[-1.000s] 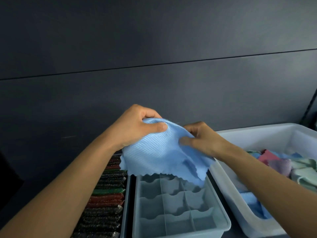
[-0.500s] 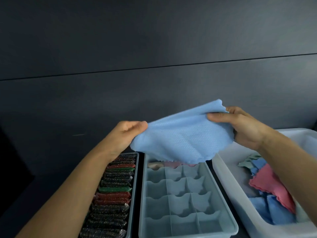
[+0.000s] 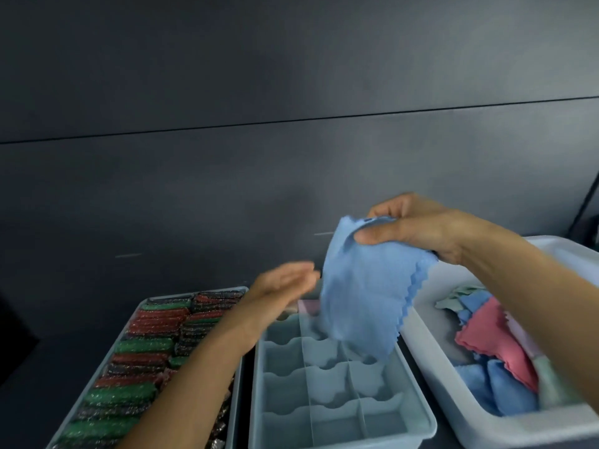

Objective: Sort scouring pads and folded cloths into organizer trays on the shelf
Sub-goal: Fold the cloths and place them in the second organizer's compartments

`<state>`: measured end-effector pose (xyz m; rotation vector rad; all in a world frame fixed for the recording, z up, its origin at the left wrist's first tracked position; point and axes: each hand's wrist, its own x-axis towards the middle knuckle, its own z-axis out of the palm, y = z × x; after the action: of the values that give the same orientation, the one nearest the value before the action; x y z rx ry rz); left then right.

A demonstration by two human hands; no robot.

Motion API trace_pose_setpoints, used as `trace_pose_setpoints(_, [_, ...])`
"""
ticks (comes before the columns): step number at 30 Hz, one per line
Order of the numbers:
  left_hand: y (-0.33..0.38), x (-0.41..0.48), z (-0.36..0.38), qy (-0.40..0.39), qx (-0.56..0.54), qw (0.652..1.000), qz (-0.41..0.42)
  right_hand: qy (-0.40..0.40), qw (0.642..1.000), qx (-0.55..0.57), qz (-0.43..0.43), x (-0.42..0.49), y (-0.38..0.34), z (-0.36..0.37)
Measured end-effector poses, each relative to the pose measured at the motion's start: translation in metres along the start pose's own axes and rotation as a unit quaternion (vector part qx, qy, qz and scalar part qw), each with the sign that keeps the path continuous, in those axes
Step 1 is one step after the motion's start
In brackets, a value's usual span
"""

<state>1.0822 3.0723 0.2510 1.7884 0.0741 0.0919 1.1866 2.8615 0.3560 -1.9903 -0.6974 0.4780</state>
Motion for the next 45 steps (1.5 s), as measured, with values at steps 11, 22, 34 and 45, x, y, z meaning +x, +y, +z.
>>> trace_pose_setpoints(11, [0.067,0.005,0.019,0.072,-0.020,0.980,0.184,0.007,0.998,0.035,-0.060,-0.012,0.001,0.002])
trace_pose_setpoints(22, [0.075,0.008,0.005,0.175,-0.019,0.966,0.188,0.102,0.985,0.124,-0.058,-0.012,0.014,-0.003])
trace_pose_setpoints(34, [0.082,0.010,0.033,0.236,0.083,0.920,0.300,0.219,0.935,0.236,-0.148,-0.005,-0.014,0.046])
trace_pose_setpoints(45, [0.085,0.010,0.038,0.188,0.066,0.942,0.272,0.209,0.934,0.268,-0.113,-0.014,-0.034,0.044])
